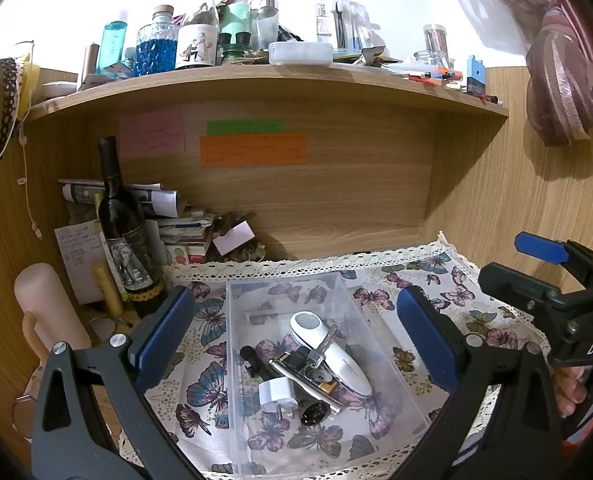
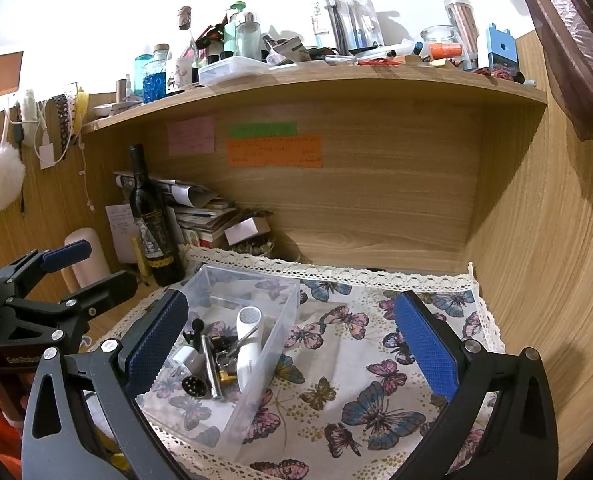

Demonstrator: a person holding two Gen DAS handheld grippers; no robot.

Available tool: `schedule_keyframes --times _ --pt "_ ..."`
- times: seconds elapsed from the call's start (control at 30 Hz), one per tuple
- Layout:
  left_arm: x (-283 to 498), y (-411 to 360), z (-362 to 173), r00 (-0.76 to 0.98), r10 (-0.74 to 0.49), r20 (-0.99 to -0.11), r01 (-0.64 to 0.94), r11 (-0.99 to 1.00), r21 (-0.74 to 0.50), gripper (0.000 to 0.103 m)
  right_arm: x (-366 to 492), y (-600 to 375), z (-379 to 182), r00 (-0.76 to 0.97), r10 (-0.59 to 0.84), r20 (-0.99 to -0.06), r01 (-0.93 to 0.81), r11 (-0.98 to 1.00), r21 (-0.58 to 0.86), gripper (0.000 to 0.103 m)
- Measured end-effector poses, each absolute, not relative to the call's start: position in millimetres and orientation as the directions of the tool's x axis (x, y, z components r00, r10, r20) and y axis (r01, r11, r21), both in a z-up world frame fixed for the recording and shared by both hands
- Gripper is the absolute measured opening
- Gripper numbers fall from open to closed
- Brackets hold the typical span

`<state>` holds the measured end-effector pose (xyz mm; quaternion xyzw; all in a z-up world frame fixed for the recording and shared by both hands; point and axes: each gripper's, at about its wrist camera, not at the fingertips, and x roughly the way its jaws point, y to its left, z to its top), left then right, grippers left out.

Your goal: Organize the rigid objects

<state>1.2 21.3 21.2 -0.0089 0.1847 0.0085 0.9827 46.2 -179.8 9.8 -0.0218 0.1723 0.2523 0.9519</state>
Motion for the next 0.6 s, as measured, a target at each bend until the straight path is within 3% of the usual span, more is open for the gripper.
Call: schedule_keyframes --times 0.6 --pt "-0.3 21.6 17.8 0.927 -0.006 -0.375 -0.005 1.0 -0.03 0.102 48.2 -178.1 8.5 0.808 0.483 -0.337 -0.501 0.864 0.036 0.103"
